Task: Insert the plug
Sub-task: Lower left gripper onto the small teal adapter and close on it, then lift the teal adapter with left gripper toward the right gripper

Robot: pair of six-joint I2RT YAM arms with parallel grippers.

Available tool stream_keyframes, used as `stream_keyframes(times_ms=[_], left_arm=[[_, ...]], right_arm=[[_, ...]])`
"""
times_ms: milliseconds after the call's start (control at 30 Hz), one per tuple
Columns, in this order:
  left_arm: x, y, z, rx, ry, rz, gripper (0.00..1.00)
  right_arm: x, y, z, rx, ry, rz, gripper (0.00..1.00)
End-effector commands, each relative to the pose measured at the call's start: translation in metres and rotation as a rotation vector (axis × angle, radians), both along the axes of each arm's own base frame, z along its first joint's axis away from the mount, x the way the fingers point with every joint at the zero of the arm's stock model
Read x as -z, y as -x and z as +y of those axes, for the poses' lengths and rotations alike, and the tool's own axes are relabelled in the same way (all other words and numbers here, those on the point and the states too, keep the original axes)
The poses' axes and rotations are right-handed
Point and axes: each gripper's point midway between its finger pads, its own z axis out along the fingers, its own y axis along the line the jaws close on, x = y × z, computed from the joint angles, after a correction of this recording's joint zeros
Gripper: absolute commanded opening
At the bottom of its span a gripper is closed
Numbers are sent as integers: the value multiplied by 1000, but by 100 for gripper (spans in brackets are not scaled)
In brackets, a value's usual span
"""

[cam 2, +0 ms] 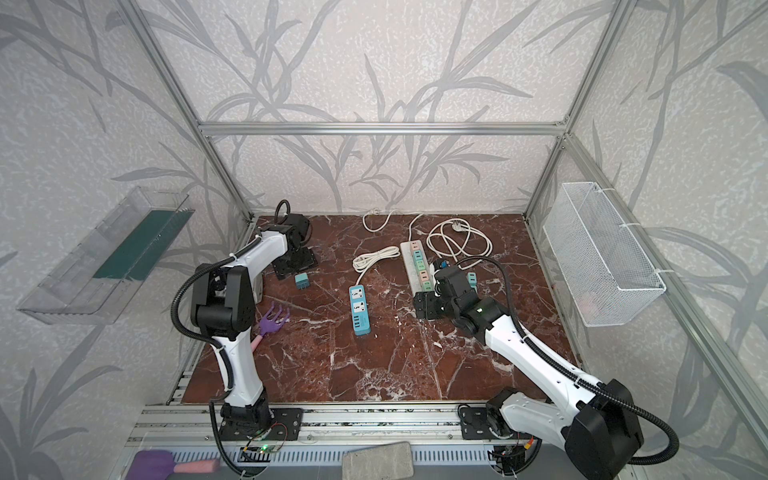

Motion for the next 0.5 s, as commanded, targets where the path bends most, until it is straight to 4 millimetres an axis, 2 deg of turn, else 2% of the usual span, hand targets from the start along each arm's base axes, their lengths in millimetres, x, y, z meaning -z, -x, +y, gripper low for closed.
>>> stream_keyframes(times_ms=[0,200,467], left_arm=[[4,20,7,-20,-44,74,83],[26,23,1,33,-21,121,71],[45,18,-13,116,59,166,60]], right_arm=[[4,-2,3,-20,-4,0,85],[3,-5,9,-31,-23,-4,83],[-2,-4,4,-2,-35,-29,82]])
